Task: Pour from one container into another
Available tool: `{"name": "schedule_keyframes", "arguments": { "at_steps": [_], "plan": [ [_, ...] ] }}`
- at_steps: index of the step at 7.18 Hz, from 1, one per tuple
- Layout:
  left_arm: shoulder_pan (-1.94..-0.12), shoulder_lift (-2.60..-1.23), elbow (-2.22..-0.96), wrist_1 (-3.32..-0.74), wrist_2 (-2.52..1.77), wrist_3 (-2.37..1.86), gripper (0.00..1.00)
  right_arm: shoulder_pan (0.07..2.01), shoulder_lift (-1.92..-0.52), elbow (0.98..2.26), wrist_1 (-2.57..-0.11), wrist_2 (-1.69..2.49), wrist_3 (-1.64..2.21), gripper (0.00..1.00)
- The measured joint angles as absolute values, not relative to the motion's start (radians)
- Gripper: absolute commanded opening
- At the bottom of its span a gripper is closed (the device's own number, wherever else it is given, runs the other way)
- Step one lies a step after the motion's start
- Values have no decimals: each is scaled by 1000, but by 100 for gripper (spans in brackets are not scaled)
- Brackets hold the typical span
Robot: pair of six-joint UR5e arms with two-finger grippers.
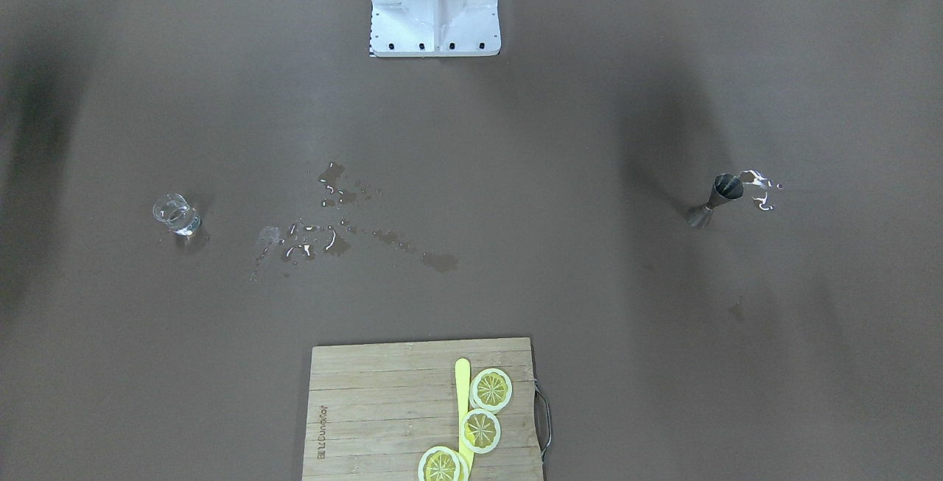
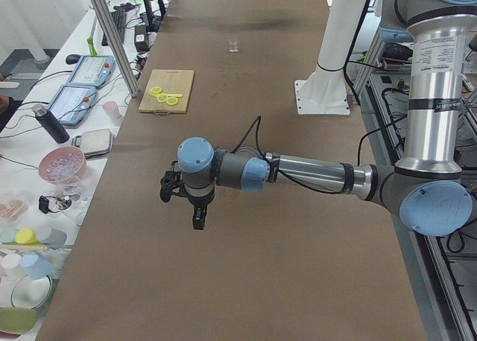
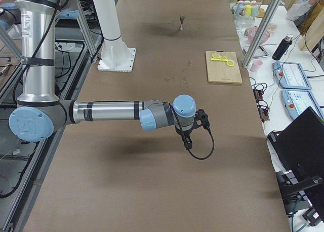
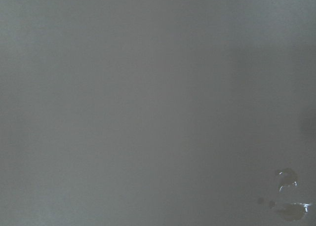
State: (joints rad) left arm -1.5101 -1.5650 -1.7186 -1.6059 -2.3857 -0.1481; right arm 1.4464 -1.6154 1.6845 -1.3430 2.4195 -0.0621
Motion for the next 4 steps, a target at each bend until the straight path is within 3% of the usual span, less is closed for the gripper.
{"name": "schedule_keyframes", "arguments": {
  "at_steps": [4],
  "plan": [
    [-1372,-1578,-1889,-1597,-2399,-531,99,1391,-1571,1611,-1084,2451,-60,100]
  ]
}}
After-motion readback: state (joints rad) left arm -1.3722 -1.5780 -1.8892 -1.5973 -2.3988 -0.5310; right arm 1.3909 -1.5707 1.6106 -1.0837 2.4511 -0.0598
